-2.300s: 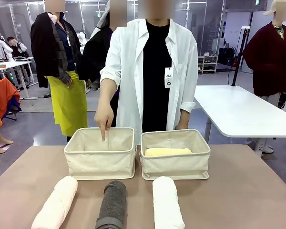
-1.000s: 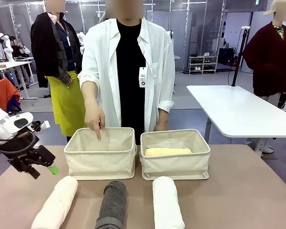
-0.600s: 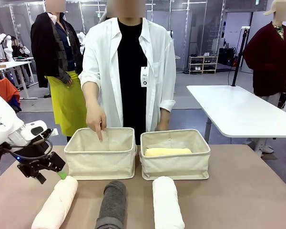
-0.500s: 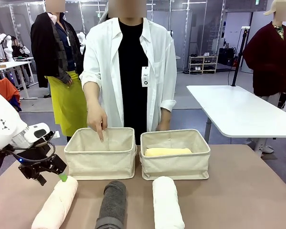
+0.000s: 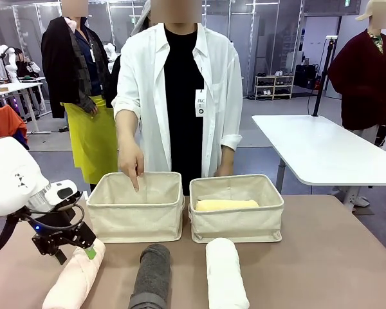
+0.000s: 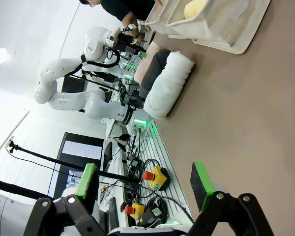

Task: Divide the towels into two baskets.
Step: Pick up one hotel-folded towel from the bottom of the table and place it in the Fabric basket indicated by the person.

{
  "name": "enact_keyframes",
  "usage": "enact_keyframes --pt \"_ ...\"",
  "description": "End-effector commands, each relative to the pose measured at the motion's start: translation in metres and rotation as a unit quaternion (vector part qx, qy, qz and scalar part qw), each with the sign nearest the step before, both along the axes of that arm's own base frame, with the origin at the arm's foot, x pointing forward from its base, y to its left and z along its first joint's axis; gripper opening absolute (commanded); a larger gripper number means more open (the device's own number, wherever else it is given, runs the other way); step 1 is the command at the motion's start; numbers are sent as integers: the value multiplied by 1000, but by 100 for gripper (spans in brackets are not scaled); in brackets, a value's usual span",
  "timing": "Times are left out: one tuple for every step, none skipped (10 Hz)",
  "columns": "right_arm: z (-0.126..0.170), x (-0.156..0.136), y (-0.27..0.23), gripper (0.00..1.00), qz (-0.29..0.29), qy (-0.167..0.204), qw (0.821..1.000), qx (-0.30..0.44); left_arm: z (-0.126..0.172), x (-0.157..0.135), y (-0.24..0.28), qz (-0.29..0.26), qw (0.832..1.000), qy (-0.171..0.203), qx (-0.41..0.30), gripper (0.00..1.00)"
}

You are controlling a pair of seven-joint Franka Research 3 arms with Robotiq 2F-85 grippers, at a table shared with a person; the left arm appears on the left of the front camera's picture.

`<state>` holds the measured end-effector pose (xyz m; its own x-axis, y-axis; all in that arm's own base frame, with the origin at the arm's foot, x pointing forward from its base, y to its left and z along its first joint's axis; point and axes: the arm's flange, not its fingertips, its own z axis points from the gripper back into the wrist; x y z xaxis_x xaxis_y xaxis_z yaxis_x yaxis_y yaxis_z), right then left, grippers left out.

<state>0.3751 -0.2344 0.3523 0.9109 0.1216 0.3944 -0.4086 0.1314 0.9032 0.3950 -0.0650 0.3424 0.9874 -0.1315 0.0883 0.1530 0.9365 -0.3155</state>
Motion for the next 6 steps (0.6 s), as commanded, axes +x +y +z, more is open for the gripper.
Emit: enact_keyframes --pt "3 -4 4 95 -5 2 1000 -5 -30 -50 -5 8 1000 -7 9 100" --pt "3 -4 4 95 -5 2 1000 -5 -36 -53 -6 -1 1000 0 7 100" --pt "3 -4 4 95 -5 2 1000 -5 -41 -56 -7 -9 1000 2 11 100" --pt "3 -4 4 95 -5 2 1000 -5 -45 -57 -8 -17 1000 7 14 100" --pt "3 -4 4 95 -5 2 1000 -5 -47 -59 -7 -18 1000 14 21 100" --pt "3 -4 4 95 -5 2 1000 -5 -49 -60 -6 -24 999 17 21 97"
